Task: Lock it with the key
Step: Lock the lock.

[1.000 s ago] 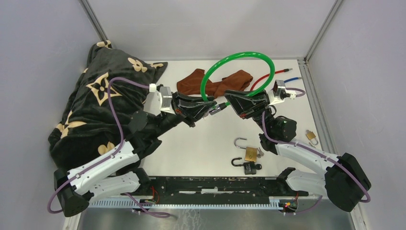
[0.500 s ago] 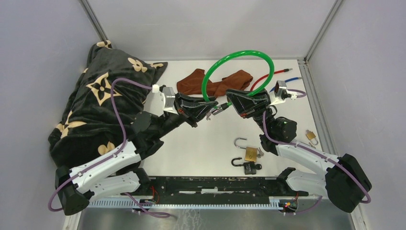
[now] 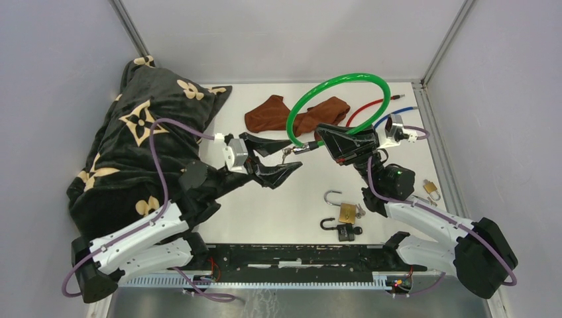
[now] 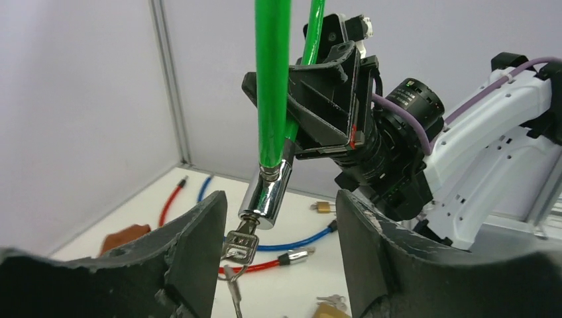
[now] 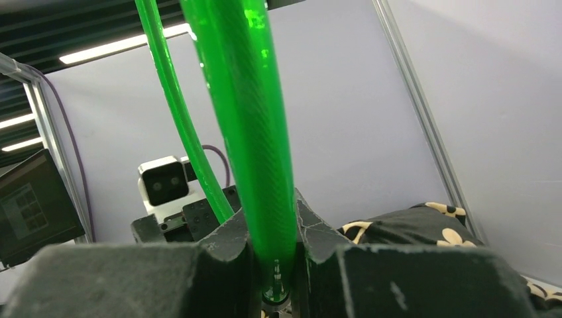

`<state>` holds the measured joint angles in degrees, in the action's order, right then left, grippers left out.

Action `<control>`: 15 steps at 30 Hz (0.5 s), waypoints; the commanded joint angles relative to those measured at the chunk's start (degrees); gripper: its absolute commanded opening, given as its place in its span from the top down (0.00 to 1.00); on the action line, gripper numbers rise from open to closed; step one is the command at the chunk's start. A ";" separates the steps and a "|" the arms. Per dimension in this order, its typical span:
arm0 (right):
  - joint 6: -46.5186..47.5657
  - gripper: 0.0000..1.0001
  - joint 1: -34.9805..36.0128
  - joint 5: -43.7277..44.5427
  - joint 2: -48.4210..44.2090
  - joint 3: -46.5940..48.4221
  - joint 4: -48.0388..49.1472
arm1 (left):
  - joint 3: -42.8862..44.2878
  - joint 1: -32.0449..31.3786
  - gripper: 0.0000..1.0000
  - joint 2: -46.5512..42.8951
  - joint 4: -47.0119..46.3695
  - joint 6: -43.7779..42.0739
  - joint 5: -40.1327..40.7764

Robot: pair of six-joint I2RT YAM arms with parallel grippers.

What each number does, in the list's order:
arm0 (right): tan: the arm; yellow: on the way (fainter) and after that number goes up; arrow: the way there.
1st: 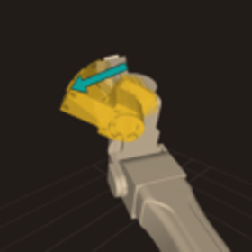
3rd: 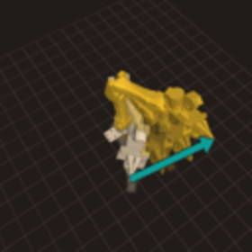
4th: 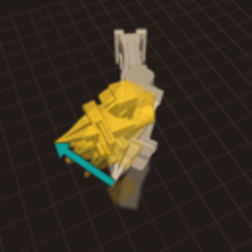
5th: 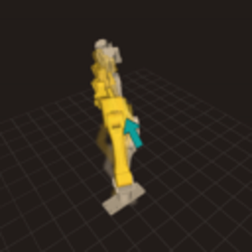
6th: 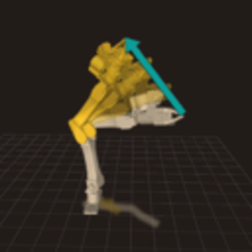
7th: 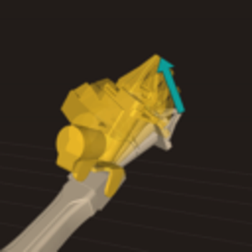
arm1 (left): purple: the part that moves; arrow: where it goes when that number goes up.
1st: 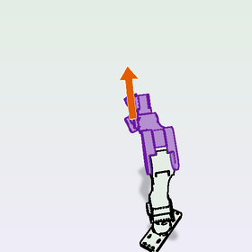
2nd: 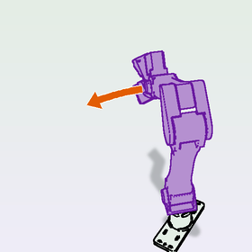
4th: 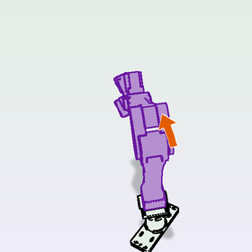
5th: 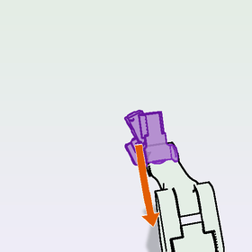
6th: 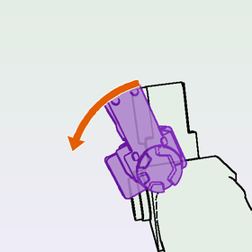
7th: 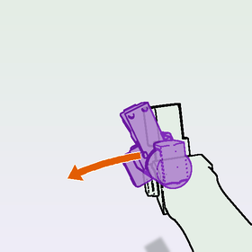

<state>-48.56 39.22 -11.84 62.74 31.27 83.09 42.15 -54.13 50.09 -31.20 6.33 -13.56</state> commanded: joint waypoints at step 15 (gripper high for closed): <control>6.90 1.00 -0.77 -14.33 -3.75 7.05 -9.16 | 8.77 5.41 0.33 -8.42 36.20 -21.77 -11.14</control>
<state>-43.88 38.50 -22.79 61.32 34.70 74.08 46.54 -49.36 40.16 -4.69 -10.70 -15.31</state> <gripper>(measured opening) 0.190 0.673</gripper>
